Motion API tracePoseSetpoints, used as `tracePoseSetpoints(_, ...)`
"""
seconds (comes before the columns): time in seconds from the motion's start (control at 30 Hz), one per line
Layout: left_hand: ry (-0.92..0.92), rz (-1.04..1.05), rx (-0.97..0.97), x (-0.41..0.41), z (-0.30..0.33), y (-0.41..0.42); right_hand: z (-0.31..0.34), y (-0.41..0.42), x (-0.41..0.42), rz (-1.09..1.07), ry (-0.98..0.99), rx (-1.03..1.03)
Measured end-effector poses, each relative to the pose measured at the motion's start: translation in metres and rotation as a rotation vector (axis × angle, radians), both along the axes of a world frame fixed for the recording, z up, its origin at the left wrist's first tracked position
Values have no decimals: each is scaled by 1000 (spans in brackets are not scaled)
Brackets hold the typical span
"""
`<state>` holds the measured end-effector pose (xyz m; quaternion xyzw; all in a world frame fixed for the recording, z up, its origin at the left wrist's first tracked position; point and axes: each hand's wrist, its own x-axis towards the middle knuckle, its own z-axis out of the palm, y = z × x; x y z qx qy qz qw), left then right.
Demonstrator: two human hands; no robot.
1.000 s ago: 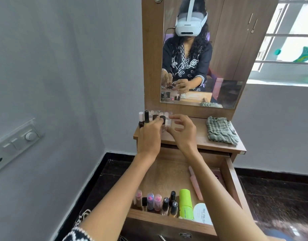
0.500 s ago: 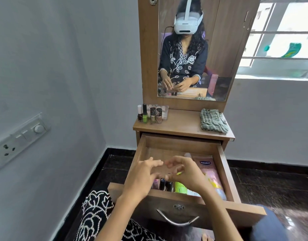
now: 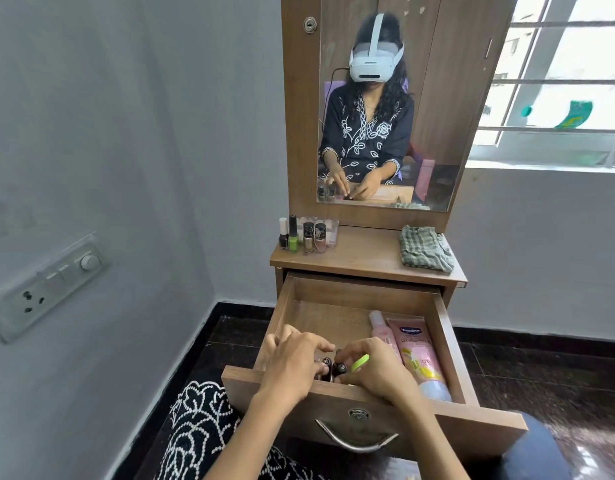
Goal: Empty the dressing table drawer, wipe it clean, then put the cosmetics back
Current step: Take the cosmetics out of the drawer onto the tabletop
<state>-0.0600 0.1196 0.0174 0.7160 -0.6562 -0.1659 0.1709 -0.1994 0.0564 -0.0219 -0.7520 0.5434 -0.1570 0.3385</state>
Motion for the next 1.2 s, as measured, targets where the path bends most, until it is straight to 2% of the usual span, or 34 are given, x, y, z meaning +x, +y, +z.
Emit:
tracePoseSetpoints(0.3,-86,-14,44,-2,8,2,0,-1,2,7,57,21)
tracePoseSetpoints(0.67,-161,-70,1,-1,2,1,1,0,1,31,44,49)
tracePoseSetpoints(1.0,-67,-101,-84,9,-8,-1,1,6,-2,0,-111,-5)
tracePoseSetpoints(1.2,-18,-94,-174,12,-6,2,5,13,-5,29,-309,-67)
